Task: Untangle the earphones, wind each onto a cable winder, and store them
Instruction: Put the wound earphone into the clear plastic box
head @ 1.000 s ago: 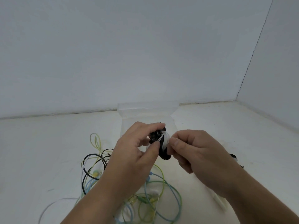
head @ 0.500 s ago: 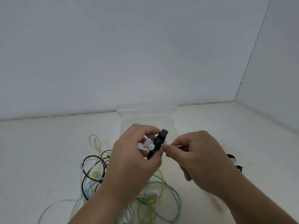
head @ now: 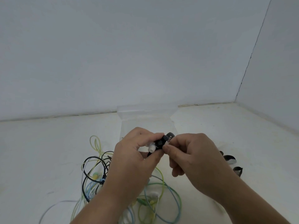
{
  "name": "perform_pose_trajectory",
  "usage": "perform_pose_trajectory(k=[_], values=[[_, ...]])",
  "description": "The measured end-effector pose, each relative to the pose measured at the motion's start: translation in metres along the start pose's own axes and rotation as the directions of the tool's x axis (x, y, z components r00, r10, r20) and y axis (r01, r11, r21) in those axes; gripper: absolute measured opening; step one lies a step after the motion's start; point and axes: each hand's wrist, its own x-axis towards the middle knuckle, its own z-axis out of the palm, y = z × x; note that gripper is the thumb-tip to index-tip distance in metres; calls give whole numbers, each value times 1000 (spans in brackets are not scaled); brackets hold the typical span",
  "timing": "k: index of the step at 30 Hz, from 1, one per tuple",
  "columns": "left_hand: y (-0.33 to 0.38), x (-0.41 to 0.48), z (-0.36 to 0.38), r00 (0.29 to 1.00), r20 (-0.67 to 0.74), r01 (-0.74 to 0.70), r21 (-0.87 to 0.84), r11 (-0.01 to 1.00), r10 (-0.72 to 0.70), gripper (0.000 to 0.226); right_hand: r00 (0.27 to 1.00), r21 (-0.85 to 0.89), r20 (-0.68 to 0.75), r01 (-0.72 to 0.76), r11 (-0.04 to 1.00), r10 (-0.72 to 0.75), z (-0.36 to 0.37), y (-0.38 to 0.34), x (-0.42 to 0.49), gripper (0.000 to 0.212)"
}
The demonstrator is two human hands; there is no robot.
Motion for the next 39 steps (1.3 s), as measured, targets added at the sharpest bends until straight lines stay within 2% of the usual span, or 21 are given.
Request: perform_pose_trajectory(k=[5,10,13,17,18,21,25,27,31,35,39], values=[[-2,0,-1,1000,-25,-3,-2,1000,3,26,999,-58,-8,41,997,-42,1,1,0,28],[0,-1,0,999,-33,-5,-75,997,2,25,992,22,-103,72,997,-70,1,4,2,24],[1,-2,0,998,-15,52,-172,984,-56,23,987,51,-154,48,998,-40,-1,11,5,32],[1,-3,3,999,3,50,-184,982,-51,22,999,323,-34,-22,946,34,-1,11,7,46],[0,-3,3,999,10,48,-193,980,-47,21,1000,336,-11,-15,942,20,-2,10,7,46],[3,-3,0,991,66,134,-289,948,-120,9,999,270,-10,33,962,-31,-6,8,7,28],[4,0,-2,978,70,209,-271,940,-197,7,998,238,22,47,970,-53,-6,9,6,20],[2,3,-3,974,60,228,-325,918,-220,4,998,256,27,49,965,-58,-5,10,7,21],[-2,6,-4,952,99,303,-419,856,-289,12,997,345,15,61,937,-71,-4,14,8,23],[-2,7,-5,924,126,377,-448,810,-360,11,996,374,30,69,925,-87,-1,14,8,30],[-6,7,-5,916,115,394,-436,809,-383,16,995,383,58,52,922,-80,-1,16,7,41]])
